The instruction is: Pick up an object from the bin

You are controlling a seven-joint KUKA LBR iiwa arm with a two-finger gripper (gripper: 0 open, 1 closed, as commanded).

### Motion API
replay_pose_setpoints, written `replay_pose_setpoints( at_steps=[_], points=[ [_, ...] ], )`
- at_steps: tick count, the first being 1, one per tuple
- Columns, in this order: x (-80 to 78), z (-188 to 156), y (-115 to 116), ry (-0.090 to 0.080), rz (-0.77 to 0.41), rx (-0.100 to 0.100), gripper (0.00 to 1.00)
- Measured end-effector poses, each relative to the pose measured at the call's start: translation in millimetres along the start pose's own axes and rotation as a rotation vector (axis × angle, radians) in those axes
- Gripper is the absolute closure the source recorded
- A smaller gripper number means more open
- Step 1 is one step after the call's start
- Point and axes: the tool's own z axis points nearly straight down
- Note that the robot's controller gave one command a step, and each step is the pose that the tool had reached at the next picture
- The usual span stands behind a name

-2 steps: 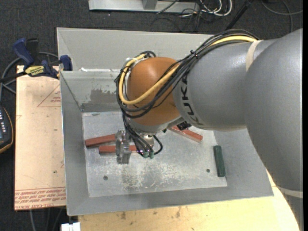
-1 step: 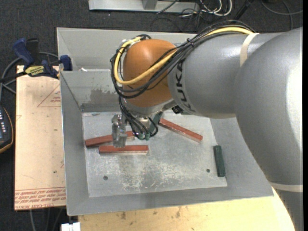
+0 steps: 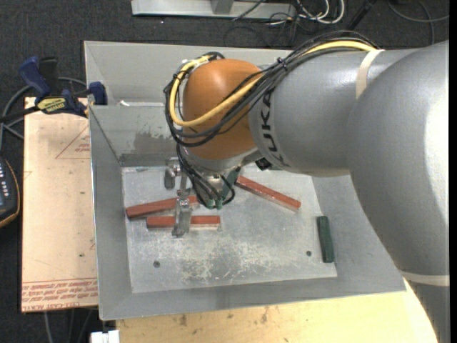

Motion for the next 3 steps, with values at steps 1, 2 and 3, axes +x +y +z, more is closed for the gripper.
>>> replay_pose_setpoints(
  at_steps=[1,2,3],
  points=[
    [-79.8,95.0,-12.5,-0.001,-0.192,-0.001,0.0],
    [-59.6,90.7,-48.2,-0.003,-0.423,0.0,0.0],
    [-59.2,91.4,-48.4,-0.001,-0.423,-0.001,1.0]
  ],
)
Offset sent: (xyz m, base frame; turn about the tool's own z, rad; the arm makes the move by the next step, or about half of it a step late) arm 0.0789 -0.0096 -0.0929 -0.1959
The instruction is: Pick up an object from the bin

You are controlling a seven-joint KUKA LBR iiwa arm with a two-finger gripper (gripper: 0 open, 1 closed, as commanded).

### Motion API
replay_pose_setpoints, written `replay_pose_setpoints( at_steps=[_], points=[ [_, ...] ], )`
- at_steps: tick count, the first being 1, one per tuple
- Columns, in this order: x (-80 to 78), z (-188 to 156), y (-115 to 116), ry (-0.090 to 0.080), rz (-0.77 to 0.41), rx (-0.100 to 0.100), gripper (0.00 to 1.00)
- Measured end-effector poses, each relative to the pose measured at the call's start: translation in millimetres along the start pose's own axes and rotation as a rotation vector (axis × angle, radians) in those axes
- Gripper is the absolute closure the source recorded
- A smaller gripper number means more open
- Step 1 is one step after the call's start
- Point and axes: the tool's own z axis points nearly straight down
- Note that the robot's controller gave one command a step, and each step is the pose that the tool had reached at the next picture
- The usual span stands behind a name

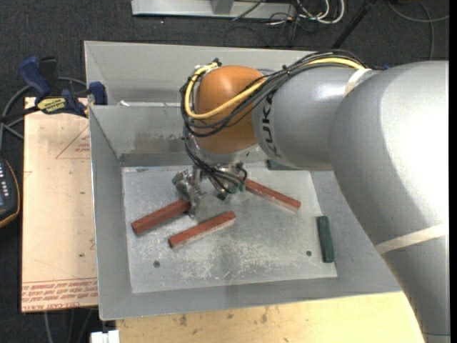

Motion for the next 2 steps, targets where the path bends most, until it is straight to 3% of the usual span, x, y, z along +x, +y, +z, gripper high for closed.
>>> replay_pose_setpoints(
  at_steps=[1,2],
  points=[
    [-23.6,-1.2,26.5,-0.002,-0.5,0.0,1.0],
    [-23.6,-132.2,13.8,-0.008,-0.457,0.005,1.0]
  ],
)
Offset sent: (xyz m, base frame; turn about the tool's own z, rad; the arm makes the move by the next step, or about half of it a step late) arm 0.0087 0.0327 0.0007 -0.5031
